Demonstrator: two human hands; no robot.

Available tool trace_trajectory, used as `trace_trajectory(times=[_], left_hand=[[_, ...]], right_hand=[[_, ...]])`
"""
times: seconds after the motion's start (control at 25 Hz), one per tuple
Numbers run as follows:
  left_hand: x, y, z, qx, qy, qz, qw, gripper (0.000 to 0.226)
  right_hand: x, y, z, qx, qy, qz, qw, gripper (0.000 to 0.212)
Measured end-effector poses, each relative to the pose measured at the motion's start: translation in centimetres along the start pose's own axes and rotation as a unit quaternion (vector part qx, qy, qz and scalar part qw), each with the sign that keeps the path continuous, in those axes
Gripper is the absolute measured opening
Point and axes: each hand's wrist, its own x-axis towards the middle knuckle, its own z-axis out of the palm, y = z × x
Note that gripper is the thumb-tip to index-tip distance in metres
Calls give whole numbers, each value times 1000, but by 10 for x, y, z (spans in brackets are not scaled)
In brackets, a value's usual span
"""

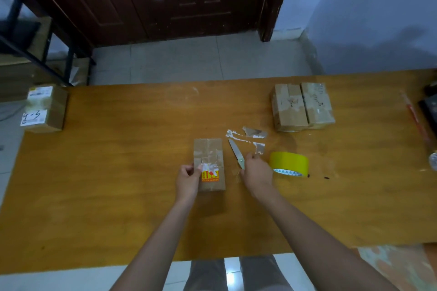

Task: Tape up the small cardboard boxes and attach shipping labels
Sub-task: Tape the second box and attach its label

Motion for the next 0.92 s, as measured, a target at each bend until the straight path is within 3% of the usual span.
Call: trace_trajectory(times=[0.32,0.64,0.92], left_hand=[[-4,-1,0,-17,1,-6,1000,18],[-4,-5,3,-41,5,-1,999,18],[-3,-5,2,-38,-2,-6,999,16]], right_hand=[[43,-24,-25,15,32,-13,999,26],[104,-26,-43,-3,30,51,998,20],[97,-21,-53,11,12,24,1000,29]])
